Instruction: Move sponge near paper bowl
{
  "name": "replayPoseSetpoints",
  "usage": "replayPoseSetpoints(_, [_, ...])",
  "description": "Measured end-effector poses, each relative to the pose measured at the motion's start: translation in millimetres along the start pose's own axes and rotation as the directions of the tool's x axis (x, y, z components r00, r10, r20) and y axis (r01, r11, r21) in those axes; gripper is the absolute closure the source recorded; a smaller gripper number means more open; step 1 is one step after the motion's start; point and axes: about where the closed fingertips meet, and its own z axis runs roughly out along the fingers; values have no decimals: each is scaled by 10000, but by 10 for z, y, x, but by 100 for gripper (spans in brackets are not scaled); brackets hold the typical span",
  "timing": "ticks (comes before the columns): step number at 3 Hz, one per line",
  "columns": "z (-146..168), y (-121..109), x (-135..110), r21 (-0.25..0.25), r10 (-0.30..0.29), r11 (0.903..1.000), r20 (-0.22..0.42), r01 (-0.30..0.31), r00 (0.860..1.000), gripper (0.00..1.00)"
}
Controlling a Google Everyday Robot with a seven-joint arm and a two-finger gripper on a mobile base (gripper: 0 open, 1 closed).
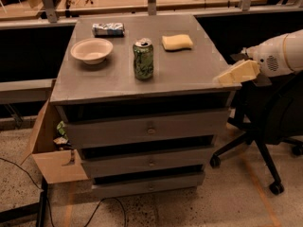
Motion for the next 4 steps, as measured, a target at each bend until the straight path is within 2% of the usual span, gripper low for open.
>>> replayPoseSetpoints(1, [292, -434, -230, 1235, 607, 9900, 648, -684, 9961, 0])
replayPoseSetpoints(2, [327, -474, -320, 1434, 585, 9871, 886, -709, 9943, 0])
replayPoseSetpoints(3, [488, -535, -286, 1333, 1084, 9831, 1294, -1256, 9857, 0])
replayPoseSetpoints(4, [703, -878, -454, 1639, 1341, 9705, 2430, -1769, 9607, 0])
